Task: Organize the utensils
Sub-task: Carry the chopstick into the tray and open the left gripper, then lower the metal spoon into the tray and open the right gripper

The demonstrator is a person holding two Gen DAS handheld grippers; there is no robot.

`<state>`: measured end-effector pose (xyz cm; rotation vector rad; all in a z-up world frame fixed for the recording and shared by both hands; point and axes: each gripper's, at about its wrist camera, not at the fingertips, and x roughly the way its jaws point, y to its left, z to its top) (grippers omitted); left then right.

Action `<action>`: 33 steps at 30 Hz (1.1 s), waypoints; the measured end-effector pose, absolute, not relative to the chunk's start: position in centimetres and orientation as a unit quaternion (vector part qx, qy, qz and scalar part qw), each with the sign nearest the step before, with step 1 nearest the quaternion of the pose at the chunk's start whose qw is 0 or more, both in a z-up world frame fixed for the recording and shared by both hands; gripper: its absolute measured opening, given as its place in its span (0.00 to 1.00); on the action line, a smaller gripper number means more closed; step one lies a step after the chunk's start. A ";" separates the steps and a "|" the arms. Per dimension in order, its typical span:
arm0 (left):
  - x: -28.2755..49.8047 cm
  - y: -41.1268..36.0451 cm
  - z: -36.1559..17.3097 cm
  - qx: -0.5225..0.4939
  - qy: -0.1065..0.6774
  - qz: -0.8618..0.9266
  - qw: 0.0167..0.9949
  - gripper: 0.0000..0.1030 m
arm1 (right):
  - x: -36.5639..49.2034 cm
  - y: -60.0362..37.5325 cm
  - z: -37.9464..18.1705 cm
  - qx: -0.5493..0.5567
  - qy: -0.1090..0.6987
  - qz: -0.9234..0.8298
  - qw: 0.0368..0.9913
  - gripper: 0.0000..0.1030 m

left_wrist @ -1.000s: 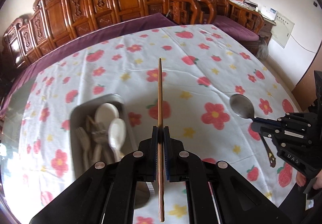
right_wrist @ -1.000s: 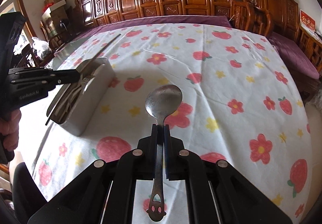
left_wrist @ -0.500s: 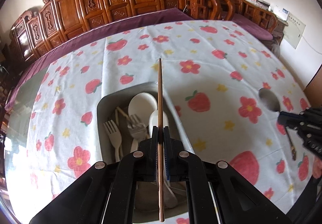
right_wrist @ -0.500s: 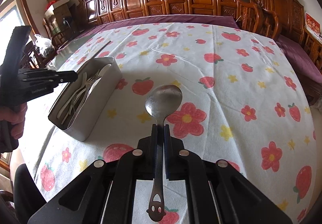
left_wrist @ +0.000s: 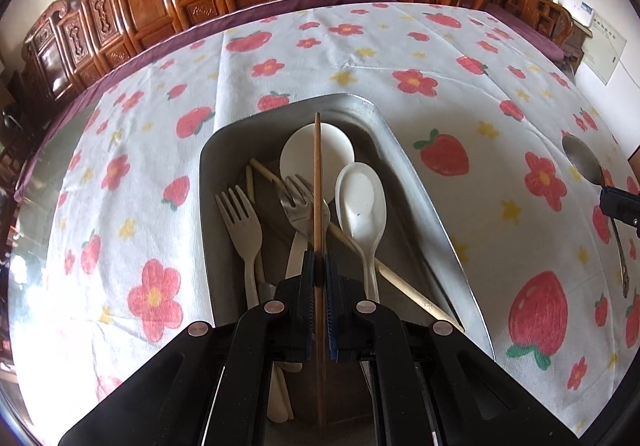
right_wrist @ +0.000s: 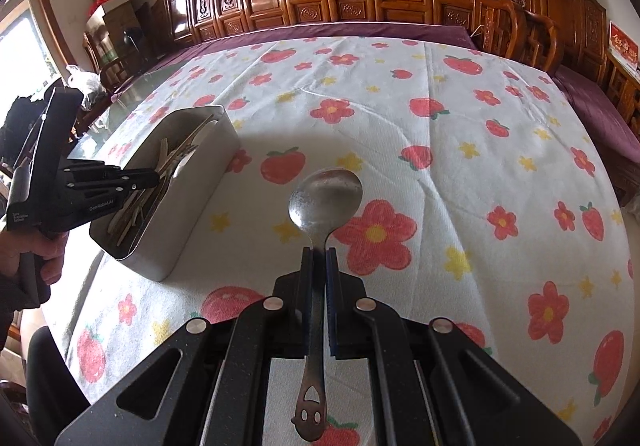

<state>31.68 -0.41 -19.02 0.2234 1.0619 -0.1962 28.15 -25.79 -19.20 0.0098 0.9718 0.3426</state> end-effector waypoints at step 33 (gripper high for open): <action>25.9 9.3 -12.1 0.017 0.414 -0.062 0.908 0.77 | 30.2 -10.5 -15.5 -0.030 0.442 0.246 0.862 0.07</action>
